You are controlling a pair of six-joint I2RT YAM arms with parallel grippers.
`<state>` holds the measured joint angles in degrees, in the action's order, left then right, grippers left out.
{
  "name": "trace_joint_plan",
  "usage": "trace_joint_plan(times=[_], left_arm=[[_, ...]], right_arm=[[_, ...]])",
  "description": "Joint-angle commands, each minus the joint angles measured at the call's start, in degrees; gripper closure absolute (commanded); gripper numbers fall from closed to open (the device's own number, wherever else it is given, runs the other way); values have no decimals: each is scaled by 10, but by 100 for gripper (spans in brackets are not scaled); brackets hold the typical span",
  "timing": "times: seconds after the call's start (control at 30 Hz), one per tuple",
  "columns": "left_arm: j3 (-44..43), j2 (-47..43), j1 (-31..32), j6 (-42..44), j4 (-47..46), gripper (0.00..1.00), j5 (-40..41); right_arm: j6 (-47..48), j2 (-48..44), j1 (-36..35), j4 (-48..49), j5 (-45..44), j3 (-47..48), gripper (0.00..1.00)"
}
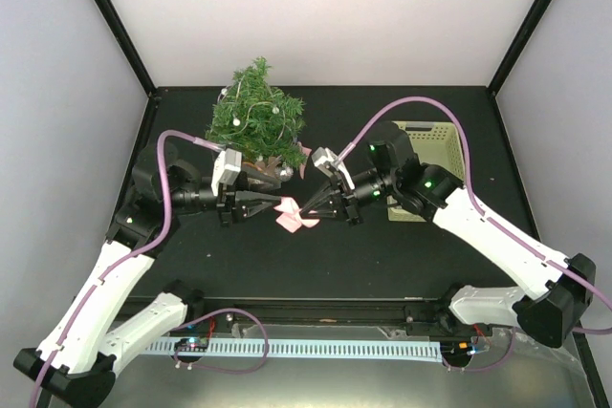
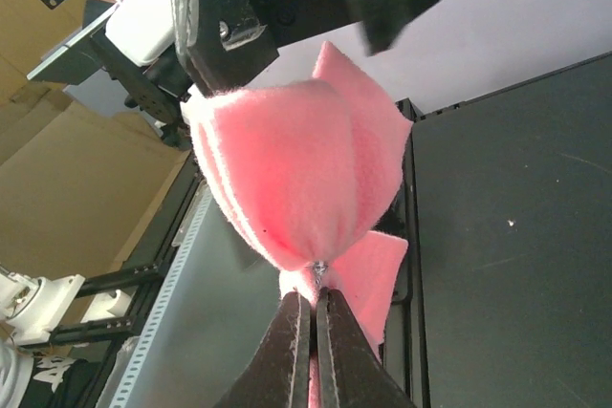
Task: Decorate the small christmas tree
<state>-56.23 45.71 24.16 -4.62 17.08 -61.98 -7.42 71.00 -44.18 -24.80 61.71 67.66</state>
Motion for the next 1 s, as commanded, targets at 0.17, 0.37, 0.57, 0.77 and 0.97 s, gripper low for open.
trace_joint_plan(times=[0.17,0.37,0.57,0.77,0.97], left_arm=[[6,-22,2,8,-32,42,-17],[14,-7,3,3,-37,48,-24],[17,0,2,3,-42,55,-31],[21,1,3,3,-48,84,-35],[22,-15,3,17,-44,98,29]], right_arm=[[-13,-21,-3,20,-5,-8,99],[-25,-16,-4,32,5,-8,99],[-32,-13,-4,41,13,-6,99],[-31,-10,-4,42,12,-5,99],[-7,-20,-4,45,-27,-3,85]])
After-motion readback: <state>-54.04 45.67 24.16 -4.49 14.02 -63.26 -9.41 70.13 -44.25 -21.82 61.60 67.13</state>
